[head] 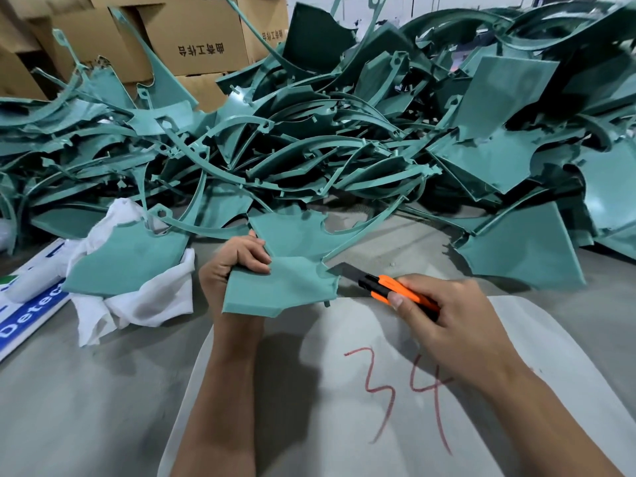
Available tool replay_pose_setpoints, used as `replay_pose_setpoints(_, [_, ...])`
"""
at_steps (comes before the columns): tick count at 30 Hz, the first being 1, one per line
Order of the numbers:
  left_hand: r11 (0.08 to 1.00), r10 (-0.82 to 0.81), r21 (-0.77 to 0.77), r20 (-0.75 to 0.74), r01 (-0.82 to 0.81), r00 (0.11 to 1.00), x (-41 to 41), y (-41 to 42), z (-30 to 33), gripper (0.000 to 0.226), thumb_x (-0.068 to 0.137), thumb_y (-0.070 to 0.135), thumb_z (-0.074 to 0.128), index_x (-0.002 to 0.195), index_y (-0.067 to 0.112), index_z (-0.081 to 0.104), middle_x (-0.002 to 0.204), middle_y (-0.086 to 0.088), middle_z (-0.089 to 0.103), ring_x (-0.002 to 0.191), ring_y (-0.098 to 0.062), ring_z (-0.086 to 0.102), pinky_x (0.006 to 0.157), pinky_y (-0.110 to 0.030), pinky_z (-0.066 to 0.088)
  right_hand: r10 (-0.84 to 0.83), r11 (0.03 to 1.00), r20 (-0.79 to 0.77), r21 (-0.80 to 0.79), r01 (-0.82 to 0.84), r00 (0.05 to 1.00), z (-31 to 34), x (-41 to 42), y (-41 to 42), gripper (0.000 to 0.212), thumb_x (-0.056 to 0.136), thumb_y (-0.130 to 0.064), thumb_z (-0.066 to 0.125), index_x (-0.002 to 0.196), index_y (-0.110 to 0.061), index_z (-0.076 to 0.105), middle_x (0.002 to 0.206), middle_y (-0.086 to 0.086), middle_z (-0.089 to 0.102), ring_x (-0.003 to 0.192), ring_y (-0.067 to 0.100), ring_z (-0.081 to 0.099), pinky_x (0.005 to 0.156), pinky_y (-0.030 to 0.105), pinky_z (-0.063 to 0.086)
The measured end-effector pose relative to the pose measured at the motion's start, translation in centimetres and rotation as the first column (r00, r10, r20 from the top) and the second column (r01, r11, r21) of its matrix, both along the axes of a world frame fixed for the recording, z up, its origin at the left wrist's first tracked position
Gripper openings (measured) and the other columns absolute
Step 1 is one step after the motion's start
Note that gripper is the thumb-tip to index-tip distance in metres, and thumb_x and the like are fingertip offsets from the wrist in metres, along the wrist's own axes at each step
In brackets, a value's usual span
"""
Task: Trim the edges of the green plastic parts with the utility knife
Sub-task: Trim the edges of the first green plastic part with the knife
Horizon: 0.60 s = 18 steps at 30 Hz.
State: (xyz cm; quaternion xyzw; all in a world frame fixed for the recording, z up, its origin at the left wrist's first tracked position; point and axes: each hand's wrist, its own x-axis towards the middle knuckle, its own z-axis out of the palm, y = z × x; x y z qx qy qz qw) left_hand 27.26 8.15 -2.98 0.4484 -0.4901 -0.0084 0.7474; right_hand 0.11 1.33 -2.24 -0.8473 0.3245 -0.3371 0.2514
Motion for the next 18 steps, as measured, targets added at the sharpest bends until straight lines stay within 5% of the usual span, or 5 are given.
replay_pose_setpoints(6, [1.0, -0.016, -0.013, -0.018, 0.016, 1.0, -0.02, 0.01, -0.01, 0.009, 0.077, 0.009, 0.054, 0.074, 0.014, 0.06, 0.073, 0.011, 0.063, 0.079, -0.022, 0.055, 0.099, -0.037, 0.044, 0.07, 0.997, 0.063, -0.013, -0.07, 0.996, 0.31, 0.35, 0.68, 0.02, 0.098, -0.04, 0.058, 0.092, -0.028, 0.073, 0.06, -0.004, 0.055, 0.053, 0.02, 0.05, 0.049, 0.039, 0.042])
replay_pose_setpoints(14, [0.999, -0.032, 0.013, -0.015, 0.032, 0.999, 0.05, 0.02, -0.07, 0.005, 0.077, 0.011, 0.056, 0.078, 0.012, 0.061, 0.074, 0.014, 0.063, 0.079, -0.017, 0.056, 0.099, -0.036, 0.044, -0.105, 0.993, 0.075, -0.05, 0.109, 0.992, 0.17, 0.41, 0.35, 0.02, 0.099, -0.039, 0.061, 0.087, -0.029, 0.071, 0.056, -0.005, 0.054, 0.051, 0.018, 0.048, 0.048, 0.038, 0.04])
replay_pose_setpoints(18, [0.999, -0.027, 0.021, -0.049, 0.028, 0.998, -0.5, 0.14, 0.25, 0.009, 0.077, 0.011, 0.056, 0.078, 0.003, 0.061, 0.072, -0.001, 0.062, 0.078, -0.024, 0.054, 0.097, -0.035, 0.044, -0.084, 0.995, 0.067, -0.042, 0.087, 0.994, 0.09, 0.3, 0.2, 0.021, 0.099, -0.039, 0.06, 0.084, -0.028, 0.07, 0.056, -0.005, 0.054, 0.051, 0.019, 0.048, 0.048, 0.038, 0.039])
